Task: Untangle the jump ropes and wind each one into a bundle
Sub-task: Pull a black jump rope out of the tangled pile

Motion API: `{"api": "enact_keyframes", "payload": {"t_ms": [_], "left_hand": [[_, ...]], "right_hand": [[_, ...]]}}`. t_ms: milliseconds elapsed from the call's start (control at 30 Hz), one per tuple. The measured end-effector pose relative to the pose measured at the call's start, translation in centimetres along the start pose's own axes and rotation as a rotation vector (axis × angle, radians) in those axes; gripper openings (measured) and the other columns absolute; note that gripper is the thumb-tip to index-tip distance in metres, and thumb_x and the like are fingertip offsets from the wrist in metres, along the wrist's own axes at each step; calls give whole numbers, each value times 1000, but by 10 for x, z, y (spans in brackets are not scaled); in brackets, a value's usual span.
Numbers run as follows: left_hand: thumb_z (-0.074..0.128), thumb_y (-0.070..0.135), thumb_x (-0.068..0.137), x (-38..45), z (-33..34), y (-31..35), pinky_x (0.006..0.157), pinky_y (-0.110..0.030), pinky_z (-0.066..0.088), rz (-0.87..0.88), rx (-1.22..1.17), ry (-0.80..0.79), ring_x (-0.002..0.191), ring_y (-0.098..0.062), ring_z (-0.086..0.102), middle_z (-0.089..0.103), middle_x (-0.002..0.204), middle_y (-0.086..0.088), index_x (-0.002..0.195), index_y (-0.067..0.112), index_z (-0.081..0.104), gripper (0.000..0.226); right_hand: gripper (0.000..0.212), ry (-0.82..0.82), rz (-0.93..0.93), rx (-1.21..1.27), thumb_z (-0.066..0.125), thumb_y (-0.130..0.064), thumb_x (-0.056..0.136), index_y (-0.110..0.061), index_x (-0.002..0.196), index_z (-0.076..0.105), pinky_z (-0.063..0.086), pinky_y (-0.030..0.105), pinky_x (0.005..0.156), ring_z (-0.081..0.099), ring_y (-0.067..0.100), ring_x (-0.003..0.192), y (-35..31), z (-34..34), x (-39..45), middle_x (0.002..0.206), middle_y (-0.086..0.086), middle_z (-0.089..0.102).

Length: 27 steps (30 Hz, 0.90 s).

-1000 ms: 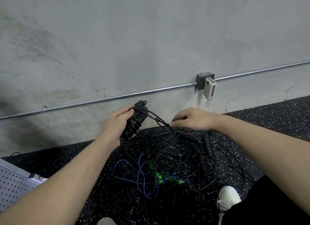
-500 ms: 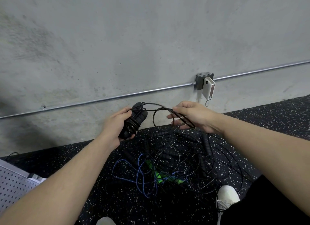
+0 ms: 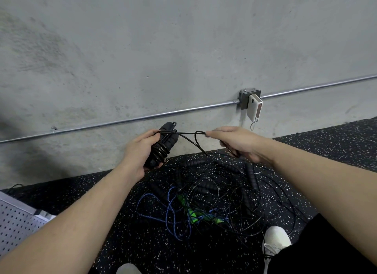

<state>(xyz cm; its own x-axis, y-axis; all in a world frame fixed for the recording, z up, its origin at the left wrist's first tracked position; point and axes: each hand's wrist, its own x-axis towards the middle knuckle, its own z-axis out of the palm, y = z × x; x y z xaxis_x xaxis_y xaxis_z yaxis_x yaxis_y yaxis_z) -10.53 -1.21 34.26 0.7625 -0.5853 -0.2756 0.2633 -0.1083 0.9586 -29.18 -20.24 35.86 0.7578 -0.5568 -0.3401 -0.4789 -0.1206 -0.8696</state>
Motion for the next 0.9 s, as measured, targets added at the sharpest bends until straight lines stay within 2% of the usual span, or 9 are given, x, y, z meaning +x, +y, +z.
{"api": "enact_keyframes", "payload": {"t_ms": [100,200,267,400,500,600,700,767,900], "left_hand": [[66,17,96,2,-2,2,43,-30,50,24,-9,21,60,-31,64,72,83,-14,100,26,77,14],[67,16,96,5,-5,2,42,-30,48,42,-38,62,60,-31,63,70,85,-19,102,25,76,14],[68,15,96,6,-5,0,43,-31,49,47,-43,79,58,-31,63,71,85,-20,101,26,76,14],[68,16,96,1,-1,-4,44,-31,50,58,0,48,58,-31,64,73,85,-16,99,29,78,16],[68,17,96,-5,4,-2,46,-32,52,61,21,9,59,-28,66,74,83,-11,102,28,78,16],[67,18,97,-13,10,0,50,-33,53,68,77,-58,59,-24,66,74,81,-6,104,26,78,15],[67,19,98,-17,16,-1,51,-33,54,71,122,-113,61,-25,65,74,81,-3,101,28,79,15],[67,19,97,-15,16,-5,50,-33,54,61,122,-102,62,-26,66,74,84,-4,98,30,80,16],[67,18,96,0,3,-10,48,-33,53,-38,-12,23,65,-32,67,73,97,-17,105,30,76,17]], "right_hand": [[51,-81,59,-54,62,-64,87,-31,126,64,33,24,58,44,12,70,2,-3,-2,93,-4,56],[23,-34,183,140,59,-36,99,-17,112,66,33,23,55,39,9,59,4,-5,2,79,-1,48],[17,-9,219,221,64,-25,98,-11,108,64,43,23,57,40,9,56,7,-6,7,74,-1,45],[29,-70,180,-94,61,-40,97,-19,117,66,49,24,60,55,9,67,15,0,5,83,-1,56],[40,-32,51,-284,42,-58,101,-33,120,68,44,30,82,60,9,90,12,5,0,102,-4,66],[46,-23,-22,-141,42,-63,98,-34,116,72,44,33,94,62,11,106,5,12,3,116,-7,69],[34,69,-94,-126,62,-62,88,-32,95,74,50,31,89,65,12,98,6,19,7,105,-5,73],[21,132,-134,-84,69,-49,89,-28,89,74,50,31,83,65,18,96,7,22,10,100,2,73],[26,129,-113,225,52,-33,101,-19,91,72,42,38,95,60,14,99,-1,12,9,117,5,71]]}}
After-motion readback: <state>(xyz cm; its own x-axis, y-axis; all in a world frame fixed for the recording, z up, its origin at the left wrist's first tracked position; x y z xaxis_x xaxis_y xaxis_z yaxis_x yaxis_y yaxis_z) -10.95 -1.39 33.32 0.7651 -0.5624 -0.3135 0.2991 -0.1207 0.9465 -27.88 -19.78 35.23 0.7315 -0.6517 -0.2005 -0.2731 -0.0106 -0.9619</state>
